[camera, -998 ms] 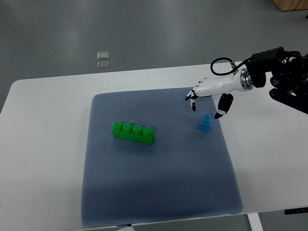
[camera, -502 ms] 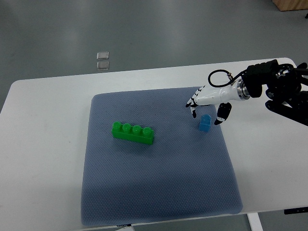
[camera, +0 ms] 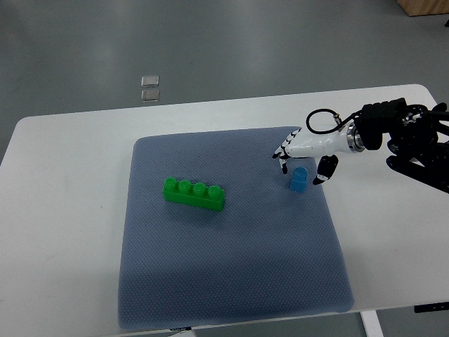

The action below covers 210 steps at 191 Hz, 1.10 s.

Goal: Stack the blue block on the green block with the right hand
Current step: 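Lower the right hand and close its fingers around the blue block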

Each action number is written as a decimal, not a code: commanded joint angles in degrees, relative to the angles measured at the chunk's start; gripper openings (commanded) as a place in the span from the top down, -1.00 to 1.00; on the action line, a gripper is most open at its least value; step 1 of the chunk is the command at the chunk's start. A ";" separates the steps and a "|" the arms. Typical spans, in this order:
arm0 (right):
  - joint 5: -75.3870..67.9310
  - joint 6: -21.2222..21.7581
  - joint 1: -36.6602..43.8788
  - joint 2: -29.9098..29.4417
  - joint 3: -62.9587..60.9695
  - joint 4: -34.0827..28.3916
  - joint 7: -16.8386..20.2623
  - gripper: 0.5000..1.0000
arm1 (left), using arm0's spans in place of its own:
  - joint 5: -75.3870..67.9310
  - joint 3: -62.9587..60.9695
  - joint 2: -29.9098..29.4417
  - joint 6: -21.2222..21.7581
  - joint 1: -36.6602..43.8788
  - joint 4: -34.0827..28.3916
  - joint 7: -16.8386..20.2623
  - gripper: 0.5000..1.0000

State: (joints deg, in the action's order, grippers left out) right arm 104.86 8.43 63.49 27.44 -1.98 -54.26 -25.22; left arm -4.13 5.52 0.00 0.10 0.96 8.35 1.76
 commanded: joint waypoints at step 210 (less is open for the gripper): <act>0.34 -5.70 -1.17 -0.11 2.42 1.26 -1.94 -0.29 | 0.00 0.02 0.00 -0.01 0.00 0.00 0.00 -1.00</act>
State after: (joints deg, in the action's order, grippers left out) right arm 105.21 3.02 62.31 27.35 -0.19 -52.91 -27.13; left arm -4.13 5.53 0.00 0.09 0.97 8.35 1.76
